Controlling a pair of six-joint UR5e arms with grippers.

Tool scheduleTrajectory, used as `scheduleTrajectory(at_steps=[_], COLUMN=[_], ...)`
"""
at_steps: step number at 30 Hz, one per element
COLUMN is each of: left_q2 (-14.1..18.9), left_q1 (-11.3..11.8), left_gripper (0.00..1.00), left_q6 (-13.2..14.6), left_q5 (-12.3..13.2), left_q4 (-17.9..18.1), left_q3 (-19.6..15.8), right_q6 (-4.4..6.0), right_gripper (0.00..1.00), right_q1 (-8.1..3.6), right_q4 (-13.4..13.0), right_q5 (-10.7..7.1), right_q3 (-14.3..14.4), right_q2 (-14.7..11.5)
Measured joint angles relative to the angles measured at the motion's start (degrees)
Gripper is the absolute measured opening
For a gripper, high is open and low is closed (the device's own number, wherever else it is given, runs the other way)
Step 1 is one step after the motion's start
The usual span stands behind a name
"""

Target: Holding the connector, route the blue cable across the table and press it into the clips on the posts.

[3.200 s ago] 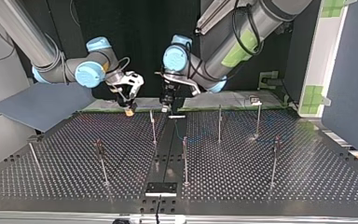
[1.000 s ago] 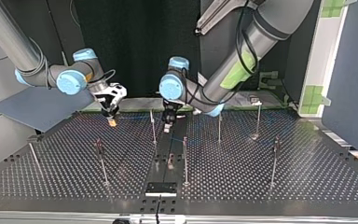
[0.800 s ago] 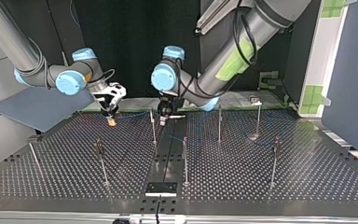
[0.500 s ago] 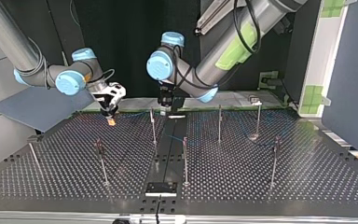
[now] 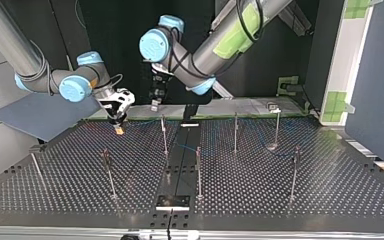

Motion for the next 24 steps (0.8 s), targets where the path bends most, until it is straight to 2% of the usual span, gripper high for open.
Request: scheduleTrajectory(at_steps=[8,15,24], left_q2=[-4.2,-7.6,-8.9], left_q1=[-0.5,-0.4,-0.6], left_gripper=[1.00,1.00,1.00], left_q6=[-4.1,-6.4,-8.3], left_q5=[-1.2,-2.5,-4.7], left_q4=[-0.5,-1.8,-1.4], left_q3=[4.2,7.6,12.1], right_q6=[0.03,0.03,0.02], right_gripper=[0.00,0.00,0.00], right_q1=[-0.21,-0.39,-0.67], right_q4=[0.3,0.3,0.2], right_q5=[0.00,0.00,-0.02], right_q3=[0.0,0.0,0.0], right_q2=[0.0,0.0,0.0])
